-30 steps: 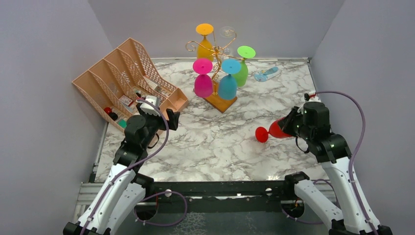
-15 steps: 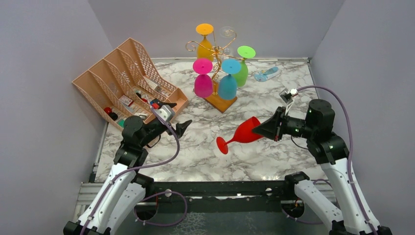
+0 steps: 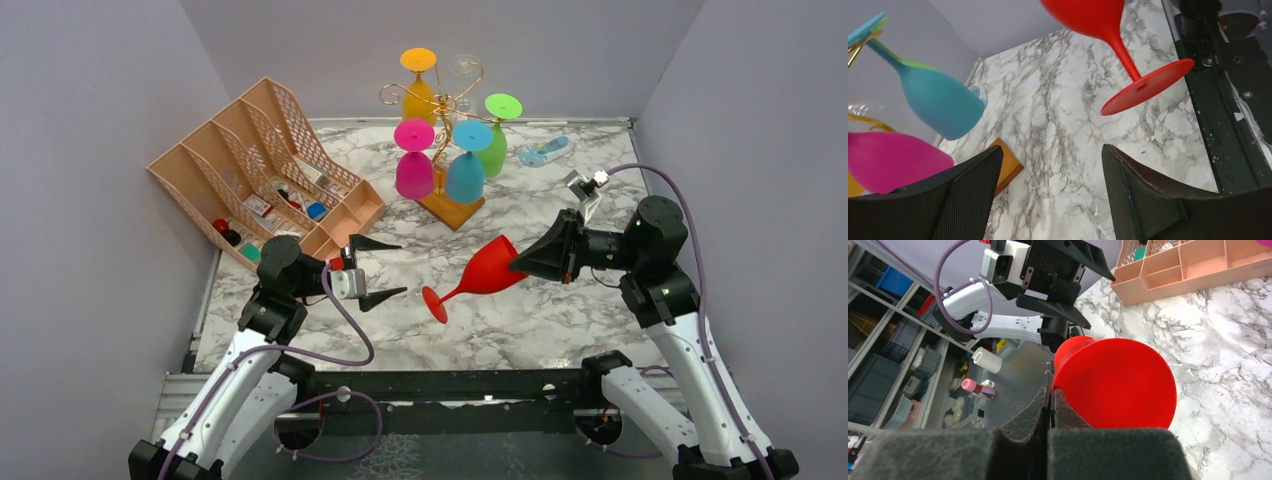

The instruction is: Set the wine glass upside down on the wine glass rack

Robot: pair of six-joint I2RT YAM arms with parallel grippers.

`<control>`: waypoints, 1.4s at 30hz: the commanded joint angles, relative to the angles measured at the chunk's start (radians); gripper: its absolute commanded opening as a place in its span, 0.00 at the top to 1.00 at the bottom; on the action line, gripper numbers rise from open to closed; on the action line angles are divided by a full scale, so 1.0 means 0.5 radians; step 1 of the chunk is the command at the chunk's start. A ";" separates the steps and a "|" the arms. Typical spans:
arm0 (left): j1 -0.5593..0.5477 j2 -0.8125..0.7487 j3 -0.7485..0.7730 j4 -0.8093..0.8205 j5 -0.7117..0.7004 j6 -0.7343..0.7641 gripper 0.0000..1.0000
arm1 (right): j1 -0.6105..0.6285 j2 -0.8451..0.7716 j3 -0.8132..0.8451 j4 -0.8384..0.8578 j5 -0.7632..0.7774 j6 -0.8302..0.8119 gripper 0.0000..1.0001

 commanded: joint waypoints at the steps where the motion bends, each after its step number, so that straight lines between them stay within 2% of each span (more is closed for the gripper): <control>1: -0.042 0.003 0.034 0.059 0.290 0.099 0.23 | 0.004 0.046 -0.015 0.219 -0.052 0.135 0.99; 5: -0.069 0.016 0.051 0.057 0.368 0.108 0.25 | 0.004 0.106 -0.026 0.350 -0.067 0.233 0.99; 8: -0.073 0.041 0.065 0.056 0.363 0.097 0.31 | 0.004 0.150 -0.023 0.450 -0.086 0.277 0.99; 17: -0.083 0.116 0.127 0.037 0.458 0.129 0.35 | 0.008 0.285 0.017 0.495 -0.097 0.307 0.99; 22: -0.091 0.142 0.097 0.035 0.501 0.151 0.45 | 0.012 0.321 0.012 0.546 -0.058 0.343 0.99; 26: -0.091 0.193 0.095 0.034 0.558 0.168 0.47 | 0.016 0.339 -0.014 0.659 -0.082 0.409 0.99; 37: -0.145 0.339 0.182 0.037 0.667 0.224 0.52 | 0.023 0.407 -0.013 0.590 -0.102 0.321 0.99; 42: -0.152 0.364 0.205 0.033 0.698 0.241 0.65 | 0.023 0.418 -0.045 0.639 -0.097 0.344 0.99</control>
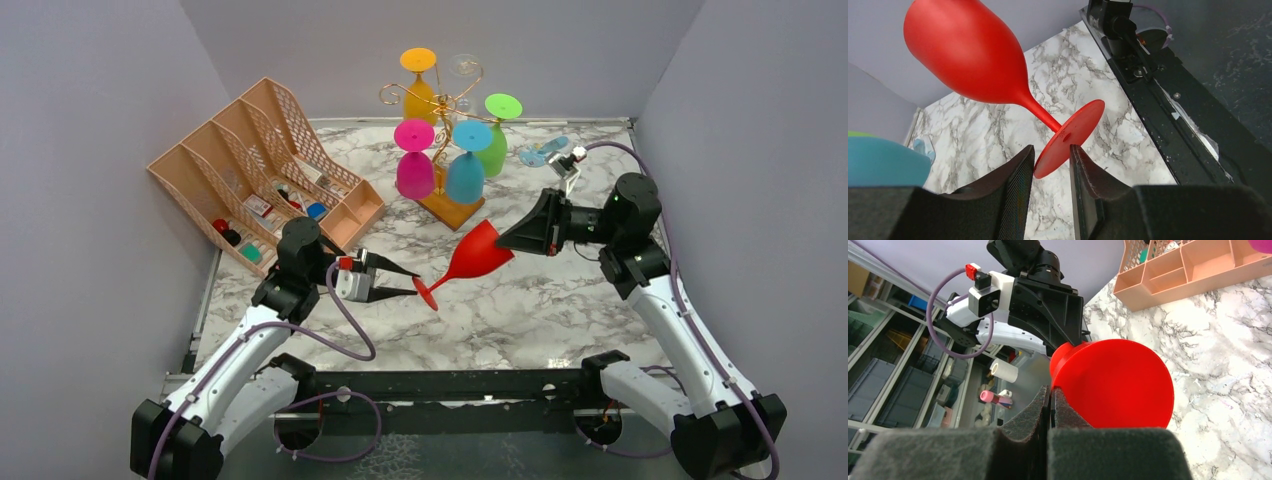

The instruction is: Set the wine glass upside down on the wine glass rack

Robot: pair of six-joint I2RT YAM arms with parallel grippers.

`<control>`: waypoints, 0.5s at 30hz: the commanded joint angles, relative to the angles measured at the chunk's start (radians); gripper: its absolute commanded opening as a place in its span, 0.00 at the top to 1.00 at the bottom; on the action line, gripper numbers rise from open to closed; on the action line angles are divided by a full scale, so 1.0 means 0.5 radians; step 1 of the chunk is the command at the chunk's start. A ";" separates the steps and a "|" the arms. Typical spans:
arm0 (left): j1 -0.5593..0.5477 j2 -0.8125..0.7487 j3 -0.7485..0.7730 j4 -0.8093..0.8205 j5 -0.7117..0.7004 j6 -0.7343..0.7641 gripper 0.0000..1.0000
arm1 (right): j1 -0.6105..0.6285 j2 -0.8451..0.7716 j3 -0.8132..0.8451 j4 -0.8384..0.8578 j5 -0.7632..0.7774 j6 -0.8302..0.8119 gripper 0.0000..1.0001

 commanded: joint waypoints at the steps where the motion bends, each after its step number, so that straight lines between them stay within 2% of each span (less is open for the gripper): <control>1: -0.015 0.002 0.061 0.023 0.141 0.064 0.67 | 0.010 0.012 -0.024 0.104 -0.057 -0.002 0.99; 7: -0.018 0.014 0.084 0.008 0.179 0.063 0.78 | 0.009 0.027 -0.022 0.160 -0.056 0.019 0.99; 11: -0.018 0.002 0.091 -0.006 0.181 0.079 0.94 | 0.010 0.033 -0.022 0.174 -0.043 0.021 0.98; 13: -0.018 -0.021 0.091 -0.039 0.141 0.109 0.99 | 0.010 0.024 -0.028 0.164 -0.030 0.007 0.95; 15: -0.018 -0.039 0.089 -0.062 0.092 0.119 1.00 | 0.010 0.013 -0.030 0.143 -0.022 -0.018 0.90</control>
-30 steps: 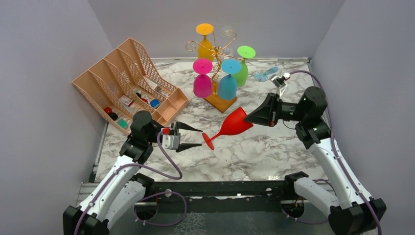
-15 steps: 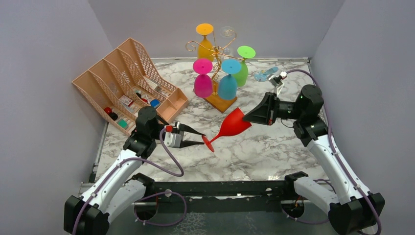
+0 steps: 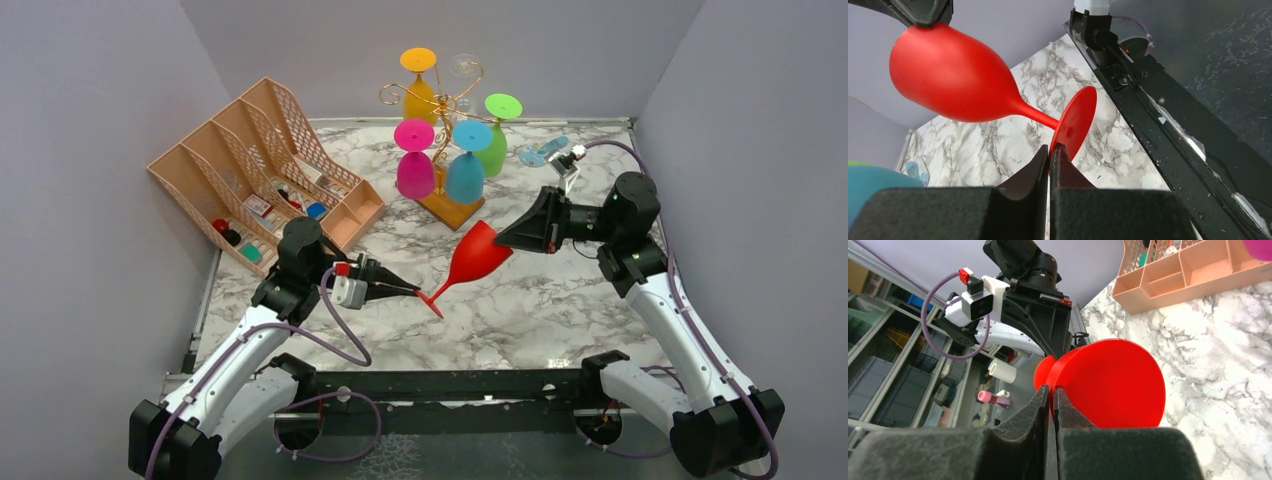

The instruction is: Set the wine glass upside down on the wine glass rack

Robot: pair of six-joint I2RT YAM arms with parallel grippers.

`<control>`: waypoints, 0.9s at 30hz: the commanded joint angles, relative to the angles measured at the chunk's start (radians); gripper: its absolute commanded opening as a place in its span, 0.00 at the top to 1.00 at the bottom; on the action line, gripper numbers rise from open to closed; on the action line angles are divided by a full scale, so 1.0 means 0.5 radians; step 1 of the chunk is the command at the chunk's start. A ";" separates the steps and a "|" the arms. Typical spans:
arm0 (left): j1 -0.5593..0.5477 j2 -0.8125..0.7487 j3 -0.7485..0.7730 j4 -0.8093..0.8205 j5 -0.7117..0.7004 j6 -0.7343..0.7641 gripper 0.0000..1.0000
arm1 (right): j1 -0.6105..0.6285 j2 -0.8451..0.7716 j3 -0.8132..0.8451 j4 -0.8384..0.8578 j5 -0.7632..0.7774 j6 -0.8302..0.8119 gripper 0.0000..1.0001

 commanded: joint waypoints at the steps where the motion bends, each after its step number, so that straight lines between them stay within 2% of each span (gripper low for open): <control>1: 0.008 -0.051 0.063 -0.072 -0.027 0.077 1.00 | 0.010 -0.024 -0.015 0.046 0.007 -0.053 0.85; 4: 0.008 -0.067 0.070 -0.114 -0.033 0.077 1.00 | 0.008 -0.035 -0.015 -0.008 0.044 -0.074 0.69; 11: 0.008 -0.151 0.041 -0.158 -0.043 0.042 1.00 | 0.010 -0.077 0.022 -0.051 0.116 -0.052 0.54; 15: 0.006 -0.231 0.040 -0.280 -0.106 0.093 1.00 | 0.010 -0.117 0.060 -0.100 0.172 -0.052 0.41; 20: 0.008 -0.347 -0.002 -0.341 -0.215 0.094 1.00 | 0.010 -0.138 0.114 -0.162 0.232 -0.058 0.35; 27: 0.008 -0.478 0.001 -0.457 -0.375 0.101 1.00 | 0.010 -0.180 0.156 -0.269 0.291 -0.106 0.21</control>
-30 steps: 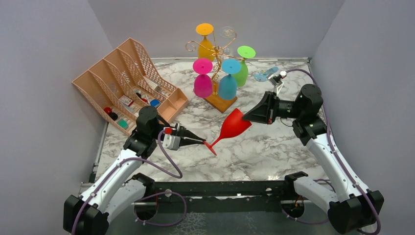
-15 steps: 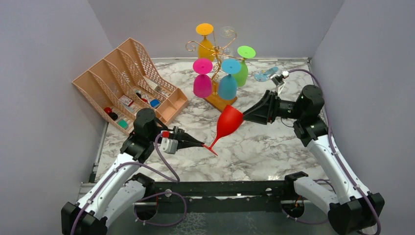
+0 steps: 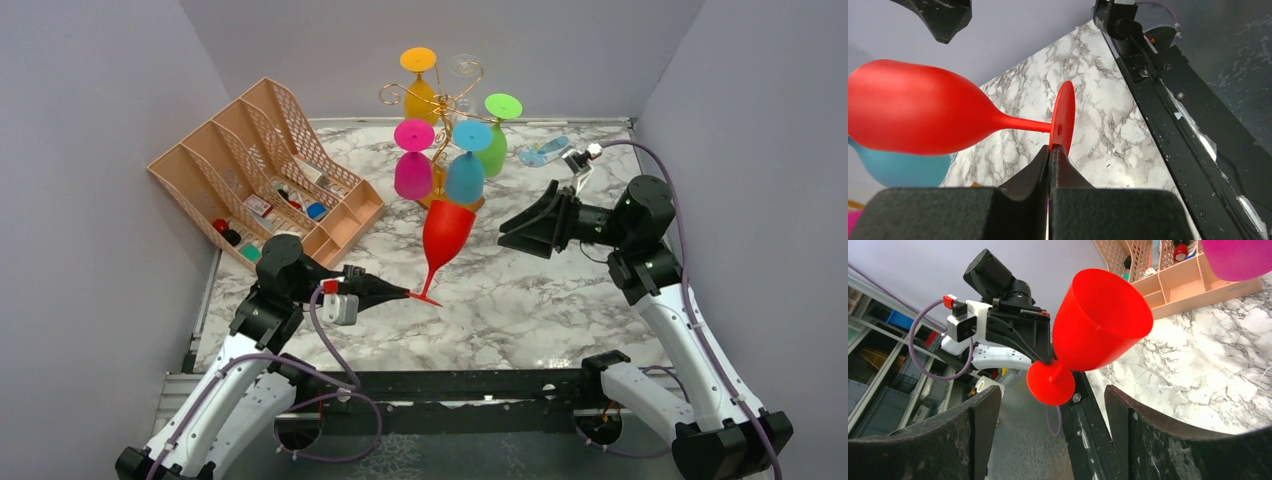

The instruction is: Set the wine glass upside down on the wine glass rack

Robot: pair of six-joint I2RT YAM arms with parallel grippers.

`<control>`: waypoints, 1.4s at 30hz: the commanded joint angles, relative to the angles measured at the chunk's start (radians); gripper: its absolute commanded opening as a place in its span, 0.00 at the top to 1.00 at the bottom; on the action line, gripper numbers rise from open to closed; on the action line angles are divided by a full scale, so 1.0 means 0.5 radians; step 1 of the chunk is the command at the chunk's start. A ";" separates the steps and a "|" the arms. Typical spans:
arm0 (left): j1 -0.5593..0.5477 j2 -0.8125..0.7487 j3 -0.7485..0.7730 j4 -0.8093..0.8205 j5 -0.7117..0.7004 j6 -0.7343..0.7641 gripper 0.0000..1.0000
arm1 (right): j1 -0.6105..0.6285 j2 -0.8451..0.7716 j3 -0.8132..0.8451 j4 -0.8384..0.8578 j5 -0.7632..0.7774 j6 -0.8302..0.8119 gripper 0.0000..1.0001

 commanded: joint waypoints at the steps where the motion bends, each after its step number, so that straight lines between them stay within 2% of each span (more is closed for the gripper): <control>1: 0.002 -0.105 -0.006 -0.088 -0.186 0.029 1.00 | 0.010 -0.055 0.079 -0.114 0.083 -0.063 0.20; 8: 0.003 -0.316 0.014 -0.087 -0.503 -0.127 1.00 | 0.010 -0.077 0.205 -0.435 0.232 -0.245 0.12; 13: 0.003 -0.349 0.116 -0.021 -0.680 -0.236 1.00 | 0.010 -0.142 0.187 -0.442 0.290 -0.239 0.07; 14: 0.003 -0.344 0.138 0.005 -0.726 -0.274 1.00 | 0.010 -0.149 0.179 -0.442 0.300 -0.236 0.01; 17: 0.003 -0.336 0.182 0.112 -0.885 -0.407 1.00 | 0.010 -0.159 0.173 -0.459 0.311 -0.245 0.00; 24: 0.003 -0.318 0.203 0.458 -1.546 -0.783 1.00 | 0.009 -0.197 0.157 -0.511 0.347 -0.272 0.00; 27: 0.003 -0.227 0.290 0.486 -1.926 -0.968 1.00 | 0.010 -0.213 0.176 -0.569 0.374 -0.312 0.00; 31: 0.003 -0.010 0.507 0.326 -2.279 -1.142 1.00 | 0.010 -0.224 0.220 -0.655 0.410 -0.384 0.00; 37: 0.003 0.247 0.723 0.334 -2.620 -1.498 1.00 | 0.010 -0.240 0.266 -0.746 0.457 -0.443 0.00; 40: 0.006 0.456 0.980 0.196 -2.757 -1.673 1.00 | 0.008 -0.258 0.282 -0.763 0.461 -0.455 0.00; 42: 0.008 0.611 1.166 0.101 -2.740 -1.745 1.00 | 0.010 -0.272 0.294 -0.766 0.466 -0.459 0.00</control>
